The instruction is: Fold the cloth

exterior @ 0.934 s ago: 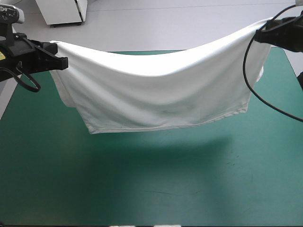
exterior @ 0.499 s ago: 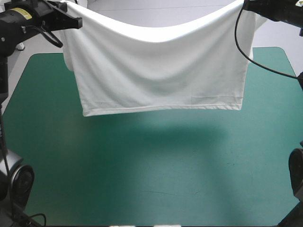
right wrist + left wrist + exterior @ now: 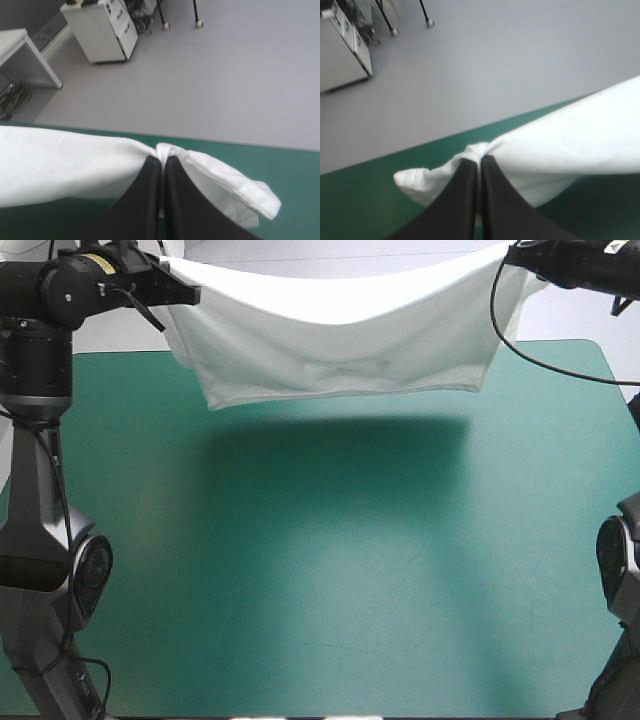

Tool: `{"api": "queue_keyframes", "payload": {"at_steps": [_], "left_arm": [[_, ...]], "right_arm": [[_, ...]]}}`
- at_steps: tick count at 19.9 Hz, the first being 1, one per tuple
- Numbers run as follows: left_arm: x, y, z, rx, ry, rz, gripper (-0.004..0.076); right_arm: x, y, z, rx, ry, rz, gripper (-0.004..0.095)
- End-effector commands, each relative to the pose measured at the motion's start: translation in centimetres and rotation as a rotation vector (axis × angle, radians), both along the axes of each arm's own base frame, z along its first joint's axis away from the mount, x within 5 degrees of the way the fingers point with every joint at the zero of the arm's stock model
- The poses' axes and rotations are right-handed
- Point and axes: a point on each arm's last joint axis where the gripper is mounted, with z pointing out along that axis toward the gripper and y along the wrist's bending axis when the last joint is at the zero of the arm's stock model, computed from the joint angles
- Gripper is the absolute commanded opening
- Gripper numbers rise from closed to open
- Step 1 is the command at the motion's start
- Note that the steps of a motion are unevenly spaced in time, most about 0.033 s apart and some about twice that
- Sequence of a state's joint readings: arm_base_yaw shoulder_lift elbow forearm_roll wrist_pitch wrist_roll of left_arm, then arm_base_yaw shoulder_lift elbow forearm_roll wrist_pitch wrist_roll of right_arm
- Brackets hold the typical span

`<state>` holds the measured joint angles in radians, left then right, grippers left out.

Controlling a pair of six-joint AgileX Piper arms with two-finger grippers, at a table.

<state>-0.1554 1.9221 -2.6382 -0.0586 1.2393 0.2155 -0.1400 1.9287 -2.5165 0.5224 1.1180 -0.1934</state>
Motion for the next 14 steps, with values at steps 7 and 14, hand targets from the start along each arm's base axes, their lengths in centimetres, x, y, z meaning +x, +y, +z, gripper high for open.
{"api": "queue_keyframes", "payload": {"at_steps": [7, 14], "left_arm": [[-1.9, -0.7, -3.7, -0.106, 0.282, -0.021, -0.0009], [-8.7, -0.1, -12.8, -0.107, 0.678, -0.015, -0.0009]], "right_arm": [[-1.8, -0.8, -7.5, 0.025, 0.387, 0.046, -0.0015], [-6.2, 0.0, -9.1, 0.019, 0.476, 0.051, -0.0015]]}}
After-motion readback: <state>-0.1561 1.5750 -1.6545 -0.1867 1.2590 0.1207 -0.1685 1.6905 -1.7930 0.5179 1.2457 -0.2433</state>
